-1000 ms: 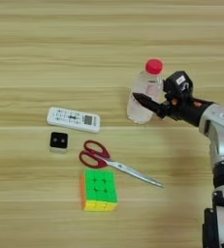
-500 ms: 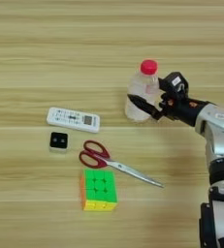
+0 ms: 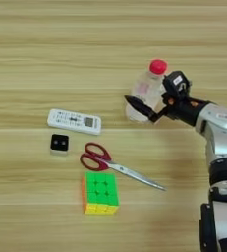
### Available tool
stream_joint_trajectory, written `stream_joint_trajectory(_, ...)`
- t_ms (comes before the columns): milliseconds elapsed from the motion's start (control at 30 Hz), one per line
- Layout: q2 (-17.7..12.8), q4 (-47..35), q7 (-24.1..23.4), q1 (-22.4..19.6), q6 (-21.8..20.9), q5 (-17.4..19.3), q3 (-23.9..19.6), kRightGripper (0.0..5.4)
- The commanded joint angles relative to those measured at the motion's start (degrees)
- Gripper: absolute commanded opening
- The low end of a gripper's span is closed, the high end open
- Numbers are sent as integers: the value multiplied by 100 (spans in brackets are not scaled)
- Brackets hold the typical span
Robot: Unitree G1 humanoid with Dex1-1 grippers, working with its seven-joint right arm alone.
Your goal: Move the objects on the table
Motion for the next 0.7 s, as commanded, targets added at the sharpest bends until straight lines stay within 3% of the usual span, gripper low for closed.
stream_joint_trajectory(33, -269, -424, -230, -547, -187, 125, -191, 536)
stream_joint_trajectory(700, -244, -742, -498, -780, -432, 334, -507, 536)
